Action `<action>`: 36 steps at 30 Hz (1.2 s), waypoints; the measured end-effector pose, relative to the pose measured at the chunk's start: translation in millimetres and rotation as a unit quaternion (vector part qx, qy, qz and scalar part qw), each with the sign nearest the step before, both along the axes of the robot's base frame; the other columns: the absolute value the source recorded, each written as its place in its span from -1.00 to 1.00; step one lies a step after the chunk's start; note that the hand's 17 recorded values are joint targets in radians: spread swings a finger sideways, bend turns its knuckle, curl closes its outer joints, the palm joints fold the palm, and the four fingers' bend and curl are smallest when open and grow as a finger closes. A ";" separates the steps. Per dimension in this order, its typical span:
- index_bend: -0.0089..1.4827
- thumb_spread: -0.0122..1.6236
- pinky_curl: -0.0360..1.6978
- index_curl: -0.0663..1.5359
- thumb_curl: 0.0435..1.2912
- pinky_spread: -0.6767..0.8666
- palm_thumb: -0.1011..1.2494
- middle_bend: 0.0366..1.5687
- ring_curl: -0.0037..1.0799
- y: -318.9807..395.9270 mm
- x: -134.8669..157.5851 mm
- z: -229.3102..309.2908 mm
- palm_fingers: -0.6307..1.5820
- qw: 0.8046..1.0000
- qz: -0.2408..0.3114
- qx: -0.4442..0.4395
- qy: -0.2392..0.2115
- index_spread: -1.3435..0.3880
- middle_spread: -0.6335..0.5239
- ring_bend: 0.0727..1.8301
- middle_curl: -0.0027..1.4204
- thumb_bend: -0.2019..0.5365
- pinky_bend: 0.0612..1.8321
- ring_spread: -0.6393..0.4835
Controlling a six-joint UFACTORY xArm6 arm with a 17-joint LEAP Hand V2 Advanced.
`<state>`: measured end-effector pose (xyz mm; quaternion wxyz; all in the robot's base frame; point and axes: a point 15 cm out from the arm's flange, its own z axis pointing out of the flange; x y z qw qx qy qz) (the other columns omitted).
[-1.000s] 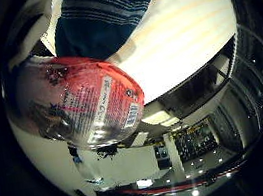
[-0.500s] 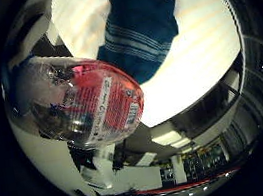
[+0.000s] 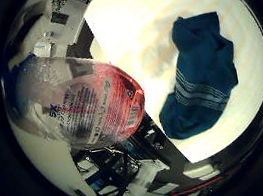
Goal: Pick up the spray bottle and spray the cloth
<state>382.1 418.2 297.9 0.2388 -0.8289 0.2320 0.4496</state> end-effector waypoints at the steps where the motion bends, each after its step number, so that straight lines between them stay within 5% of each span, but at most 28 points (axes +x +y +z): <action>1: 0.58 -0.06 0.73 -0.02 0.28 -0.31 0.66 0.73 0.08 6.6 1.7 0.6 0.66 1.000 -0.005 0.014 0.002 0.33 -0.01 0.60 -0.20 -0.50 0.02 -0.12; 14: 0.57 -0.07 0.72 -0.01 0.29 -0.32 0.66 0.73 0.08 82.4 52.7 -45.0 0.65 0.984 -0.102 0.140 -0.038 0.33 0.00 0.59 -0.19 -0.50 0.01 -0.12; 36: 0.55 -0.08 0.68 0.01 0.30 -0.36 0.64 0.73 0.07 79.7 83.2 -136.6 0.66 0.979 -0.135 0.126 -0.081 0.34 0.01 0.59 -0.19 -0.50 0.02 -0.11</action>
